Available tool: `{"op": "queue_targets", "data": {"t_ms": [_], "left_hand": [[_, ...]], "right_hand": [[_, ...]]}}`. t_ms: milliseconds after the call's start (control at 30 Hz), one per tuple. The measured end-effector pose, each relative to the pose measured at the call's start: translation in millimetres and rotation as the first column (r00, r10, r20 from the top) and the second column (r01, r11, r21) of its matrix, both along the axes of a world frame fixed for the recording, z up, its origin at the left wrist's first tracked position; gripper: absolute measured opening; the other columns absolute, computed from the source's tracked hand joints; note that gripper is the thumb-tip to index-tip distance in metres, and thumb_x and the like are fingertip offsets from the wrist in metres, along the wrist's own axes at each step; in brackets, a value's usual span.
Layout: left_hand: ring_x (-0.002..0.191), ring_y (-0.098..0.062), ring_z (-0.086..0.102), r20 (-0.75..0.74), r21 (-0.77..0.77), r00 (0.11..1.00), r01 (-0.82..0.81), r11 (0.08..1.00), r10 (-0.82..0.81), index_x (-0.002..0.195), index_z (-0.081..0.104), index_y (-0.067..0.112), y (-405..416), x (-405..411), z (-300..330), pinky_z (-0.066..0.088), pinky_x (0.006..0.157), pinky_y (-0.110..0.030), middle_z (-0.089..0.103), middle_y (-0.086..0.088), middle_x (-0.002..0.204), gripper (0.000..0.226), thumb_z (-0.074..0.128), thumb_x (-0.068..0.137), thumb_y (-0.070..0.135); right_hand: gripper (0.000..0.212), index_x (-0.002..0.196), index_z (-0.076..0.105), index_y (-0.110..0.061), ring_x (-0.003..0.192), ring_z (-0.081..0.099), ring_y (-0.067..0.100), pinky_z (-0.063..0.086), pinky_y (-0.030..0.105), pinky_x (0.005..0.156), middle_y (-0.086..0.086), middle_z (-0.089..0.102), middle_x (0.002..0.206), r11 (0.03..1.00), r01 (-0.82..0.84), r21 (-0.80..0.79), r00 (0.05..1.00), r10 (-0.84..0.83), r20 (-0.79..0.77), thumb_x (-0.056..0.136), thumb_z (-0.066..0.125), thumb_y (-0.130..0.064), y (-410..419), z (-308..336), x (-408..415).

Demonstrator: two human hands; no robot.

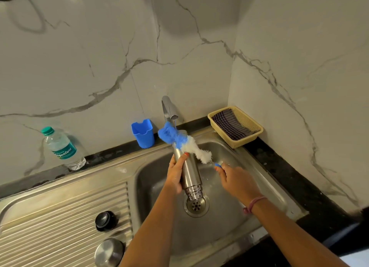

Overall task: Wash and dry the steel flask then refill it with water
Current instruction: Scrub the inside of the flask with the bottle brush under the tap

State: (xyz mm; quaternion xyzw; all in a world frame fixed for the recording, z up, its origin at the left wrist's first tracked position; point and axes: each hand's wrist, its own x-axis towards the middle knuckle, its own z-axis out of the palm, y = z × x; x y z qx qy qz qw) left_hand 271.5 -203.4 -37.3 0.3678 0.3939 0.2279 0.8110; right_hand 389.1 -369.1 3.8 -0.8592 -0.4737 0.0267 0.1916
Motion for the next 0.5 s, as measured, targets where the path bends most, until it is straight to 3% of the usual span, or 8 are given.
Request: {"op": "queue_targets", "data": {"t_ms": [133,333,433,500], "left_hand": [[0.103,-0.033,0.067,-0.038,-0.004,0.999,0.019,1.000,-0.019,0.132,0.052,0.024,5,-3,-2,0.059,0.078,-0.046,0.065,-0.018,0.121,0.062,0.076,0.079,0.046],[0.111,-0.033,0.065,0.064,-0.092,0.995,-0.071,0.993,0.077,0.135,0.047,0.021,13,-4,-2,0.050,0.100,-0.055,0.066,-0.016,0.122,0.054,0.062,0.091,0.049],[0.108,-0.031,0.065,0.100,-0.098,0.990,-0.087,0.991,0.097,0.136,0.042,0.021,16,-7,5,0.054,0.088,-0.051,0.065,-0.015,0.120,0.050,0.055,0.096,0.048],[0.107,-0.031,0.065,0.109,-0.120,0.989,-0.087,0.989,0.100,0.137,0.041,0.020,15,-6,10,0.055,0.080,-0.048,0.064,-0.016,0.120,0.050,0.053,0.098,0.049]], "right_hand": [[0.034,0.079,0.052,-0.016,0.043,0.039,0.007,0.029,0.019,0.042,-0.007,0.042,0.051,0.996,0.059,0.068,0.980,-0.045,-0.194,0.101,0.037,-0.037,-5,-14,1],[0.041,0.074,0.057,-0.005,0.039,0.036,0.009,0.027,0.021,0.042,-0.006,0.038,0.045,0.988,0.040,0.152,0.905,0.029,-0.425,0.099,0.044,-0.035,-25,-43,-22],[0.043,0.070,0.052,-0.006,0.040,0.033,0.007,0.029,0.026,0.045,-0.006,0.037,0.047,0.989,0.072,0.133,0.881,-0.001,-0.473,0.099,0.045,-0.036,-22,-39,-13],[0.045,0.069,0.051,-0.005,0.041,0.032,0.006,0.027,0.022,0.044,-0.005,0.037,0.048,0.989,0.068,0.132,0.887,0.001,-0.462,0.099,0.044,-0.037,-12,-31,-8]]}}
